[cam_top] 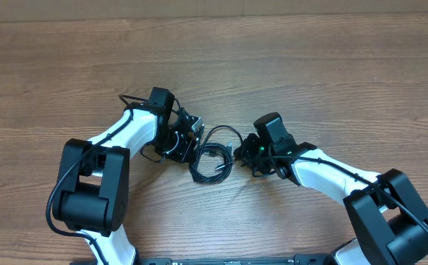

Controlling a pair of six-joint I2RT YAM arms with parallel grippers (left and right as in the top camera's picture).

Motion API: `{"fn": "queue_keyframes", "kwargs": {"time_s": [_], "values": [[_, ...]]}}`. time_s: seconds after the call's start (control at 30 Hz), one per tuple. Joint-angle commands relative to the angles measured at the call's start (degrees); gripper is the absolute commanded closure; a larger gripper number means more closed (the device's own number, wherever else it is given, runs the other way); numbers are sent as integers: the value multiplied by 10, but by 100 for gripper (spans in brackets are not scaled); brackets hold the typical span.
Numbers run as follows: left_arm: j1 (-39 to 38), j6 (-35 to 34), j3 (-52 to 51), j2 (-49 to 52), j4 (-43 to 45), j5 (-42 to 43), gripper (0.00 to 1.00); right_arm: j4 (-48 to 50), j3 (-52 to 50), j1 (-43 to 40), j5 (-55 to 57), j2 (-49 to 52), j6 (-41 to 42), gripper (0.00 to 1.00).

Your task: Untangle cables

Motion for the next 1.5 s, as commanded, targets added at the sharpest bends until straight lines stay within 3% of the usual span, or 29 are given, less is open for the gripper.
{"fn": "queue_keyframes", "kwargs": {"time_s": [0.0, 0.23, 0.43, 0.63, 1.0, 1.27, 1.47], "values": [[-19, 19, -26, 37, 0, -10, 96, 4, 9, -1, -3, 5, -1, 92], [-19, 19, -26, 37, 0, -12, 96, 4, 9, -16, -45, 4, -47, 96], [-19, 19, -26, 37, -1, -12, 96, 4, 9, -76, -191, 4, -160, 96], [-19, 20, -26, 37, 2, -12, 95, -9, 9, -142, -299, 4, -197, 96], [-19, 19, -26, 37, 2, -15, 94, -97, 9, -174, -132, 4, -210, 93], [-19, 19, -26, 37, 2, -15, 93, -94, 9, -174, -70, 4, -210, 71], [-19, 19, -26, 37, 2, -15, 93, -83, 9, -174, -62, 4, -210, 68]]}}
